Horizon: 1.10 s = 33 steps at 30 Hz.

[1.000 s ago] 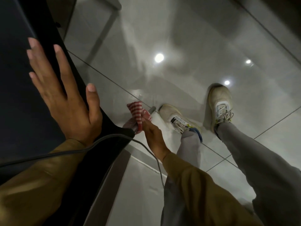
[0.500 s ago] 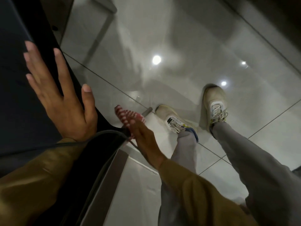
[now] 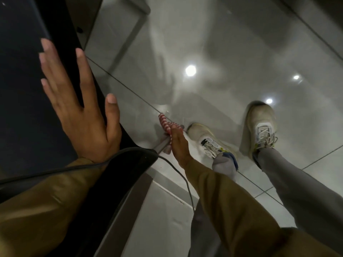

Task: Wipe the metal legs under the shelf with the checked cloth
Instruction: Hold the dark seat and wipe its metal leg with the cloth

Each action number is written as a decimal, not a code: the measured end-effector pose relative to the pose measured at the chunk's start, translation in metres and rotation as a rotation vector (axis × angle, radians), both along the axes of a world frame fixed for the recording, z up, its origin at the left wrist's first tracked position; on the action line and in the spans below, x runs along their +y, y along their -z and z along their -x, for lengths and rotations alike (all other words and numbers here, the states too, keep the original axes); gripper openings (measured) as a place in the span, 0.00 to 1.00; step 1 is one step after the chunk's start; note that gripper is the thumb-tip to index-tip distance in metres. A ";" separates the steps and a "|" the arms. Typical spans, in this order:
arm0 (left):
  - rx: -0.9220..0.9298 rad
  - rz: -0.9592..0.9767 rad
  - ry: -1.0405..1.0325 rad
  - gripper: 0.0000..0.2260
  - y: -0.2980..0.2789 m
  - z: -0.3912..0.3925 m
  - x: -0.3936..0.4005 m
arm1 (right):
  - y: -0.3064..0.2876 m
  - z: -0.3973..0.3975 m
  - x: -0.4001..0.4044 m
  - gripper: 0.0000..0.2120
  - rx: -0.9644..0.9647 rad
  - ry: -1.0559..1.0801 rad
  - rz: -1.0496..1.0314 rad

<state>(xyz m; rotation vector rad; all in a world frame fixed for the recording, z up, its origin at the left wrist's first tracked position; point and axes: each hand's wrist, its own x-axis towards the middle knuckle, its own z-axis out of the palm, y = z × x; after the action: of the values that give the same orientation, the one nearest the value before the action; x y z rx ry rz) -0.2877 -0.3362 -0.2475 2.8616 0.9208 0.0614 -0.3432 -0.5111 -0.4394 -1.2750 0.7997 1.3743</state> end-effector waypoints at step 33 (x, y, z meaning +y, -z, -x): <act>0.035 0.050 0.033 0.29 -0.006 0.000 0.003 | -0.108 0.021 0.001 0.31 -0.139 0.018 -0.173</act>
<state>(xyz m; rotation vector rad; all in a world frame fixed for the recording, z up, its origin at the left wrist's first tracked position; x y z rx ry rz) -0.2873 -0.3335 -0.2416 2.8396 0.8685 -0.0153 -0.3640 -0.5102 -0.3318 -1.2102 0.5831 1.2961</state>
